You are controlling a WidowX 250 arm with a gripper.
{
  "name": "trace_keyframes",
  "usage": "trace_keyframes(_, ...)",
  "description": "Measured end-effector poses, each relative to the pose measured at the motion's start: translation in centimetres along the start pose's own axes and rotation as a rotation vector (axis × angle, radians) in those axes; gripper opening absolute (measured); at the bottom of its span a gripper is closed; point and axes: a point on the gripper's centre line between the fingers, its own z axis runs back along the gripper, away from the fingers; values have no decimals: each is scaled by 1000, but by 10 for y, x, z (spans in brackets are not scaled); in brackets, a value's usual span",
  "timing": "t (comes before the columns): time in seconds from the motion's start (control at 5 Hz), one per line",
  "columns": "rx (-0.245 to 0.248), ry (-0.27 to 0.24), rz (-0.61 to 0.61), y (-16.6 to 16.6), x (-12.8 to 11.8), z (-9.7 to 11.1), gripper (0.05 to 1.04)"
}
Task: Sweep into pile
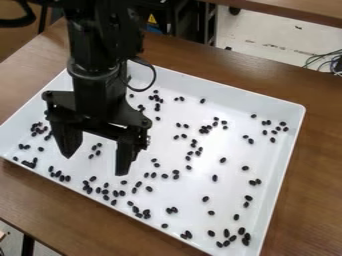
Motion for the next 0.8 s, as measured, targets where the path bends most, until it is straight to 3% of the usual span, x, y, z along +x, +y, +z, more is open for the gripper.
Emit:
trace_keyframes(0.2,8,20,-2,1,-2,-5,999)
trace_keyframes(0.4,10,-7,-31,27,19,-13,999)
trace_keyframes(0.6,-57,-47,-67,52,54,-19,999)
trace_keyframes(0.8,-62,-84,-78,75,92,-29,999)
